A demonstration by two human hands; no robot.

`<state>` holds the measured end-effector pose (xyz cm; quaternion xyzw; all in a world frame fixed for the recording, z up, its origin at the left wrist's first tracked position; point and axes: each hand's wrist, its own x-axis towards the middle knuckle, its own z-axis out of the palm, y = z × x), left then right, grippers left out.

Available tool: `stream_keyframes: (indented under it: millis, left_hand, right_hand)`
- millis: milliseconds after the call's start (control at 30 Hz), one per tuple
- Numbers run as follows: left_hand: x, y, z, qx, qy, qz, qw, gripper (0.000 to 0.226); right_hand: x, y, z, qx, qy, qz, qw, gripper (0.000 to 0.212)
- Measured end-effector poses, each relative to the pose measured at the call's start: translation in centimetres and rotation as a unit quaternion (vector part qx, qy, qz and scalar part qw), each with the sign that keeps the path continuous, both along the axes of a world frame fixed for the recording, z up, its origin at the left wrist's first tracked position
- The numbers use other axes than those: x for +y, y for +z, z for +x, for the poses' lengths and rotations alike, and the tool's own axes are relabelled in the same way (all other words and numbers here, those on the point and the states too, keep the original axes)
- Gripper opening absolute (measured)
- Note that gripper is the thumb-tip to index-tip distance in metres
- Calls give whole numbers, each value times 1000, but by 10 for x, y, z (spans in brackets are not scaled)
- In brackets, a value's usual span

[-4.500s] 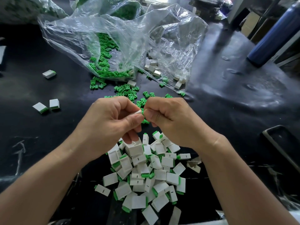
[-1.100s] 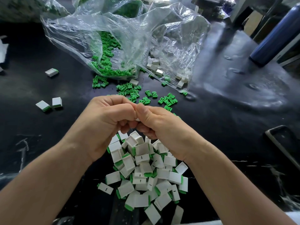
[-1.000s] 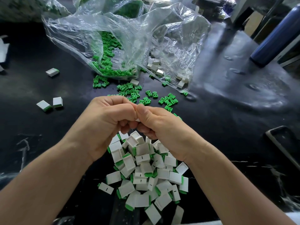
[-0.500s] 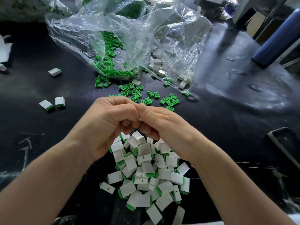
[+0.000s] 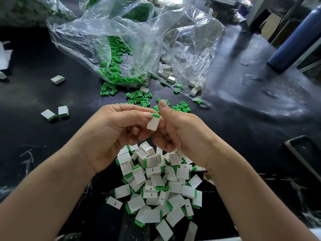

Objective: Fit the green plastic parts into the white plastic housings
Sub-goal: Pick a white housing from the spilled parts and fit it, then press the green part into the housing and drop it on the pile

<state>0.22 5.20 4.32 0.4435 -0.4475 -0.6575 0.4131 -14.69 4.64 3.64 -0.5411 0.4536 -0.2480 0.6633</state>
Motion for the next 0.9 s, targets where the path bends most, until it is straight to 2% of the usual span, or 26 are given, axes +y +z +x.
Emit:
stream_keyframes:
  millis: [67, 133, 233, 400, 500, 567, 700, 800, 900]
  left_hand:
    - [-1, 0, 2, -9, -12, -4, 1000, 25]
    - [-2, -1, 3, -8, -27, -12, 1000, 11]
    - [0, -1, 5, -8, -59, -28, 998, 9]
    - [8, 0, -1, -75, -158, -48, 983, 25]
    - [8, 1, -3, -98, -141, -62, 983, 31]
    - [6, 0, -3, -90, -99, -62, 989, 33]
    - [5, 0, -5, -88, -66, -58, 992, 35]
    - [7, 0, -7, -92, -65, -51, 992, 33]
    - [7, 0, -7, -87, -52, -45, 994, 31]
  right_hand:
    - [-1, 1, -1, 20, 1, -7, 1000, 62]
    - [-2, 2, -3, 52, -12, -37, 998, 60]
    - [-6, 3, -7, 61, -44, -63, 995, 53]
    - [-10, 1, -12, 72, -75, -78, 992, 43]
    - [-12, -2, -15, 115, -101, -94, 984, 37]
    - [-15, -5, -18, 189, -121, -132, 966, 35]
    - [-21, -14, -26, 333, -166, -260, 891, 19]
    - [-30, -18, -31, 358, -210, -313, 854, 16]
    - [-45, -20, -31, 371, -239, -331, 834, 21]
